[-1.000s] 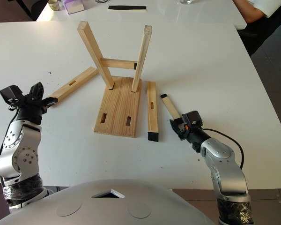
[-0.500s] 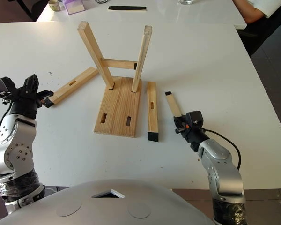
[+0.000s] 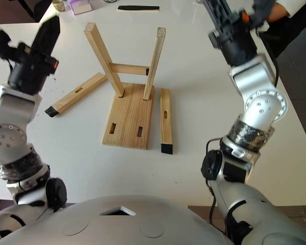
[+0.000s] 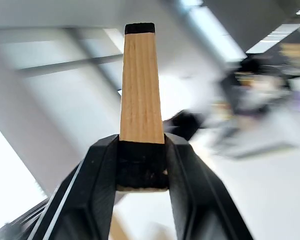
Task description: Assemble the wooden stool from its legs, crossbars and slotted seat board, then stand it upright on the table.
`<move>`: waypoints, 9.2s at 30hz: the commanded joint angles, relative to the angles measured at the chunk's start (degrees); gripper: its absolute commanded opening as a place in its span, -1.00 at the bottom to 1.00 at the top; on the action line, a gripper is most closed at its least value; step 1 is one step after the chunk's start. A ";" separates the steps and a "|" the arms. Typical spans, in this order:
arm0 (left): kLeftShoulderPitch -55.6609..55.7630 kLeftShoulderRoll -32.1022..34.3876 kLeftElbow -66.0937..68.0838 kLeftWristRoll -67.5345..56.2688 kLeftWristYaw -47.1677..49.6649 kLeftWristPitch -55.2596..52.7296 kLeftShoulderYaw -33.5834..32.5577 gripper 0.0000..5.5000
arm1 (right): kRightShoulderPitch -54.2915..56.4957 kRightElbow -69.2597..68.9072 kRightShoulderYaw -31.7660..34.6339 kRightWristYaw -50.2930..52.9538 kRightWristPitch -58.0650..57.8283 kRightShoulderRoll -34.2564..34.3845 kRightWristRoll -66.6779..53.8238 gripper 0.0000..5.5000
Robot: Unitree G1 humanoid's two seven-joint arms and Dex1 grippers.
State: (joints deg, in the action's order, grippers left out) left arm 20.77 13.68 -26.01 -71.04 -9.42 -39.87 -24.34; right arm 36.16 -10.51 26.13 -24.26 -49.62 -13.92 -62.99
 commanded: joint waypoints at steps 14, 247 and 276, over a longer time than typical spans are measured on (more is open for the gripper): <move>9.16 17.94 3.77 -24.68 -9.38 -11.64 8.23 -0.03 | 4.80 6.76 -20.55 -41.15 -3.10 -20.53 6.16 -0.52; 9.89 31.65 55.89 58.95 -67.51 39.72 25.08 -0.21 | -27.63 1.05 -21.82 -13.08 21.81 -0.52 26.67 -0.16; 7.69 -14.97 11.28 58.02 20.73 16.30 8.62 -0.15 | -22.96 3.44 -23.58 -8.87 19.18 0.92 28.17 -0.16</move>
State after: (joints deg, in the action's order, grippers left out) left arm 26.31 -0.77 -16.63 -14.47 8.80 -24.74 -15.56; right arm 12.16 -7.96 3.45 -33.46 -29.85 -13.39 -35.67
